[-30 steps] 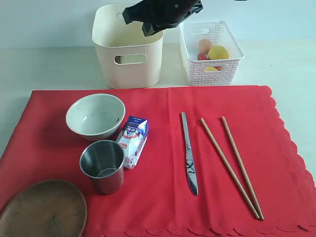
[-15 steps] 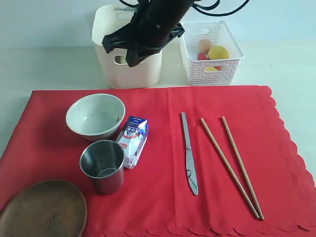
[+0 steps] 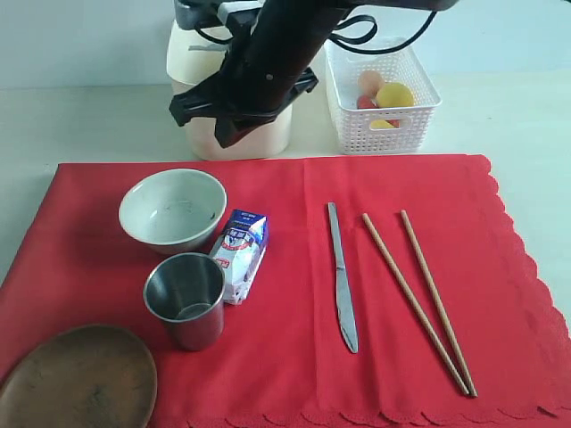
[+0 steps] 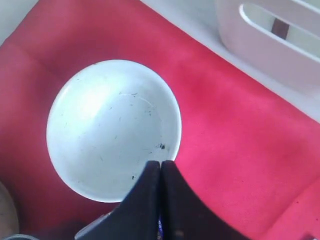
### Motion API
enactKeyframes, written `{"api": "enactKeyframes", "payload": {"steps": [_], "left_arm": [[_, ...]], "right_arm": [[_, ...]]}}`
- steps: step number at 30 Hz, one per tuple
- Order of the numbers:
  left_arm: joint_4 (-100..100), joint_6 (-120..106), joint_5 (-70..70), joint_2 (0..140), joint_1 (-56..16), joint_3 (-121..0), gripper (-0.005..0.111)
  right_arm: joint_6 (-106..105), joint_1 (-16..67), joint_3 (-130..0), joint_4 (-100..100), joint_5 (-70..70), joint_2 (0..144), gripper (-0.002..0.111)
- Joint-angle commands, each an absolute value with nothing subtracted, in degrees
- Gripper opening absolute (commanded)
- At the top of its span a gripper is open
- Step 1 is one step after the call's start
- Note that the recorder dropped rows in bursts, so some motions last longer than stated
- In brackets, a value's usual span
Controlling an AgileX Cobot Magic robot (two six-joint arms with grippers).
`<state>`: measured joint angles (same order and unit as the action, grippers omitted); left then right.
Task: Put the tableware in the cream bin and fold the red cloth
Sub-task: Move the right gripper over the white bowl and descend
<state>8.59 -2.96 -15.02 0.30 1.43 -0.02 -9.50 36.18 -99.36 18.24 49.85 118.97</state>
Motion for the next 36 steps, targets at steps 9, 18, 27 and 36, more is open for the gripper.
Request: {"api": "enactKeyframes", "payload": {"steps": [9, 18, 27, 36], "left_arm": [[8.2, -3.0, -14.6, 0.0, 1.1, 0.0, 0.003], [8.2, -3.0, -14.6, 0.0, 1.1, 0.0, 0.003], [8.2, -3.0, -14.6, 0.0, 1.1, 0.0, 0.003], [8.2, -3.0, -14.6, 0.0, 1.1, 0.0, 0.003]], "right_arm": [[-9.9, 36.3, -99.1, 18.4, 48.5, 119.9, 0.000], [-9.9, 36.3, -99.1, 18.4, 48.2, 119.9, 0.000], [-9.8, 36.3, -99.1, 18.3, 48.1, 119.9, 0.000], [-3.5, 36.3, -99.1, 17.4, 47.4, 120.0, 0.002]]}}
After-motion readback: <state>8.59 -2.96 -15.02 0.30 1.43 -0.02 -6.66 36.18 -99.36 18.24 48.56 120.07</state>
